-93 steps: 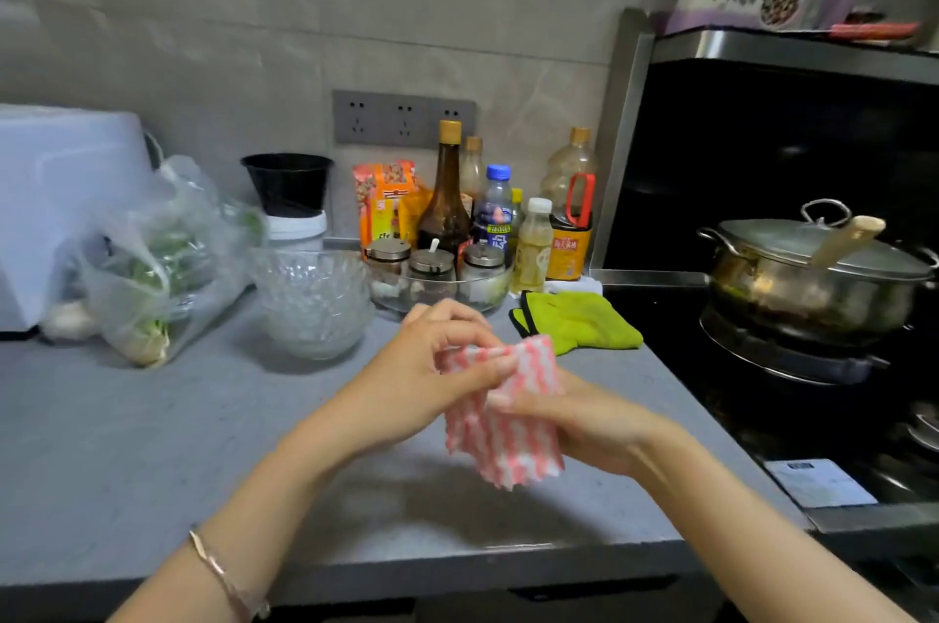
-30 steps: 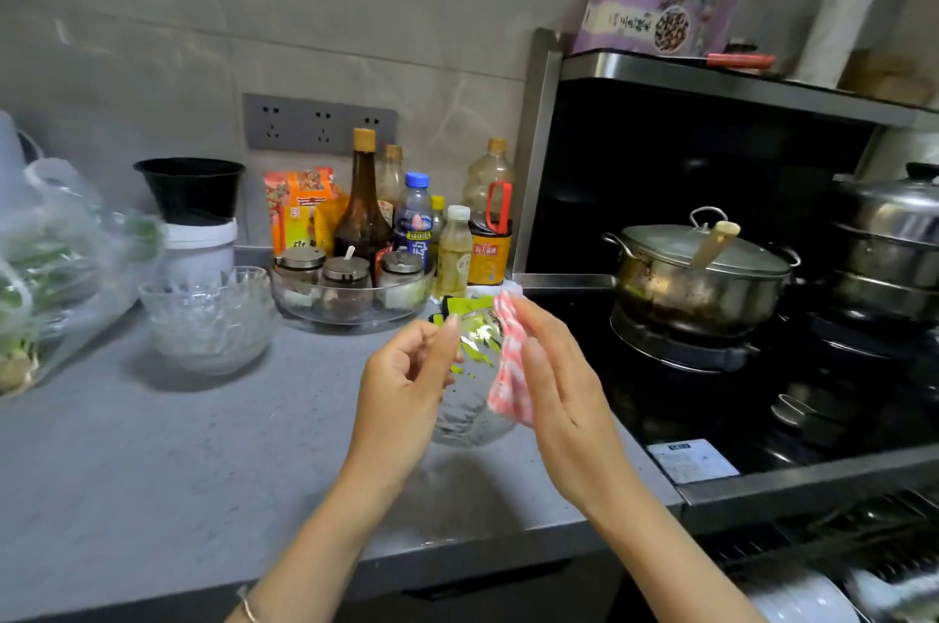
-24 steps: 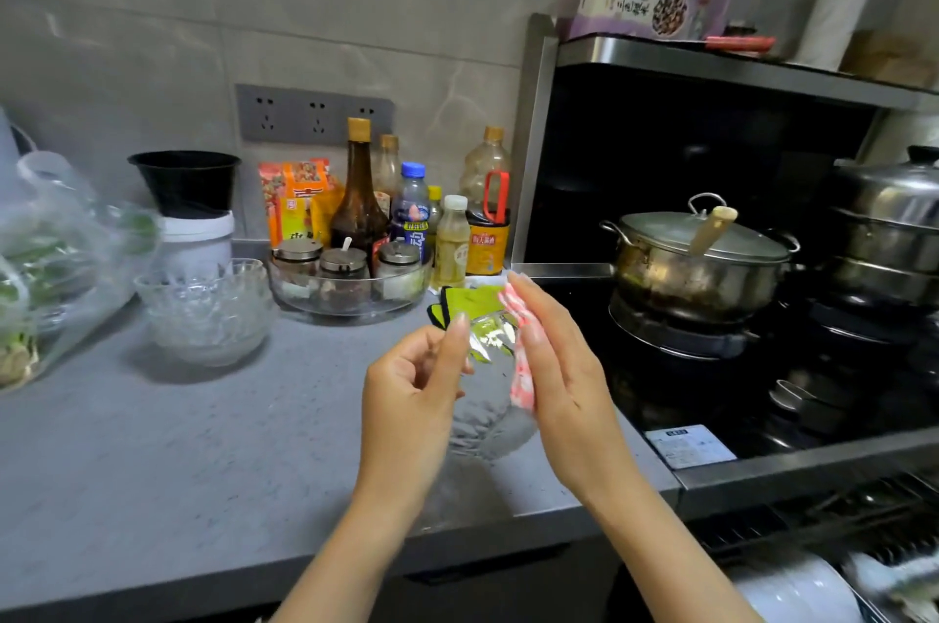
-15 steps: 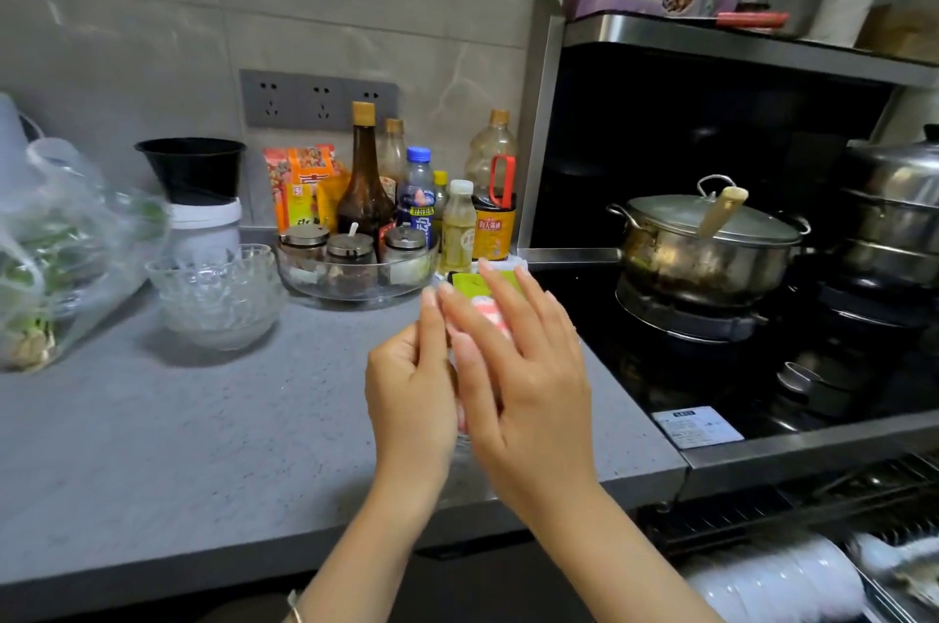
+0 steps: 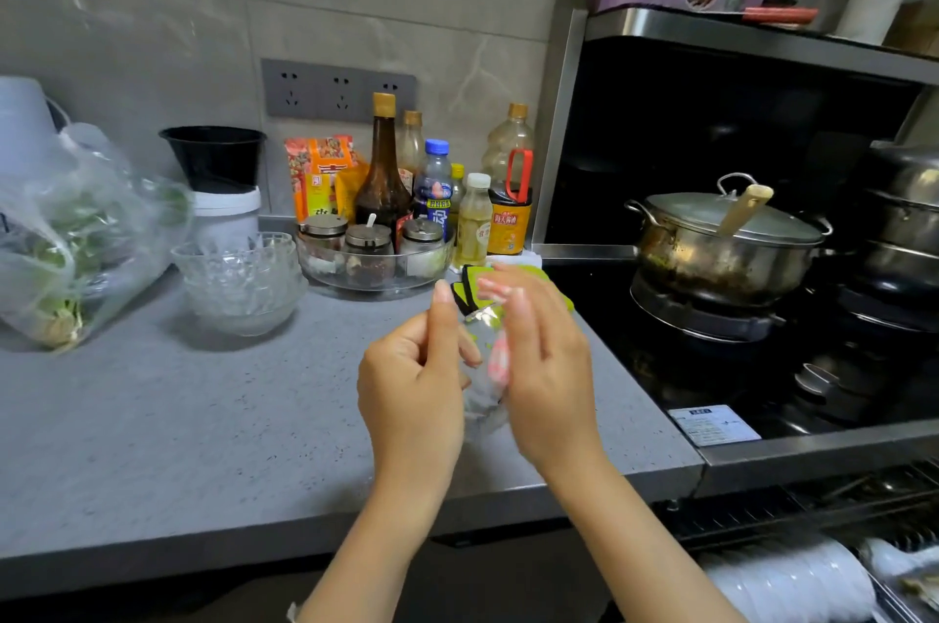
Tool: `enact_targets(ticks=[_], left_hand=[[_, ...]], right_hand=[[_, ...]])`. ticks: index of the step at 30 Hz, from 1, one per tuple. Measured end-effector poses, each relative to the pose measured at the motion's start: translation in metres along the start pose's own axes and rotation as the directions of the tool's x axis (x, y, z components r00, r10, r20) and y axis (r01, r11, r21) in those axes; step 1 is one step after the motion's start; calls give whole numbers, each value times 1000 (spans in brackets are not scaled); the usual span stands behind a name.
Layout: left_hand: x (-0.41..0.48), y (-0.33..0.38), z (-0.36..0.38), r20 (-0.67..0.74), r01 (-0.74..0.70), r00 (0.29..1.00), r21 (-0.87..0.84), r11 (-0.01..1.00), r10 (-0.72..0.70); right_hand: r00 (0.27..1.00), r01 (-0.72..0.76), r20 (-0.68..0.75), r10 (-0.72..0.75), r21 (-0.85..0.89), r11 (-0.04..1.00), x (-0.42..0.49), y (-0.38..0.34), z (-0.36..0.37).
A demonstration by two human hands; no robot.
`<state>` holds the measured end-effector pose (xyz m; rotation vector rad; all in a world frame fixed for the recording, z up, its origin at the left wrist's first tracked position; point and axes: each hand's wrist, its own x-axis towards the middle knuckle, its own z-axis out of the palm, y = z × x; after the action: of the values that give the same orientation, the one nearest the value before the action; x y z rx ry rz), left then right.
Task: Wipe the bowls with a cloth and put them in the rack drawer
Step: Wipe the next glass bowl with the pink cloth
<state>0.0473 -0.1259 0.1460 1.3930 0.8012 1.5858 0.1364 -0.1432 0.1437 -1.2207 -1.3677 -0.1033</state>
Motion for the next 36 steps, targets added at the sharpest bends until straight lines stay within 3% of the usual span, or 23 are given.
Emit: enact_targets(ticks=[3,6,10,17,20,22,26,29,31,34,36], left_hand=[[5,1,-13,-25,51,998,-80,996,-53],[11,-3,-21,-2,100,995,-158,982,-101],[16,-10,-29,109,105,990,-142,984,-90],[21,4,-36,327,-61,944,38,997,45],[18,7,-30,225,-152,965,62,986,135],[16,5,-26,112,-127,986,40,991,122],[12,-2,-14,-50,-6,999,-3,1000,5],[5,-5,-7,-64,58,996,-2,998,-58],[3,-6,-7,-60,72,996,-25,997,-73],[4,-6,-8,-91,75,993,-58,995,-80],[5,-8,-8,-107,75,991,-72,995,-82]], right_hand=[[926,-370,77,369,378,849,7,-4,-7],[841,-517,112,530,457,724,7,-2,-11],[853,-505,84,515,381,775,4,-4,-13],[914,-406,127,385,267,874,10,-7,-20],[949,-315,124,291,271,910,8,-10,-18],[971,-235,97,218,225,946,1,-10,-12],[997,47,68,-39,-127,991,-21,-10,4],[968,250,86,-236,-399,882,-24,-8,7],[964,264,60,-260,-359,895,-20,-5,4],[1000,8,3,-8,14,1000,-13,1,-1],[998,-61,4,61,60,996,-17,-1,2]])
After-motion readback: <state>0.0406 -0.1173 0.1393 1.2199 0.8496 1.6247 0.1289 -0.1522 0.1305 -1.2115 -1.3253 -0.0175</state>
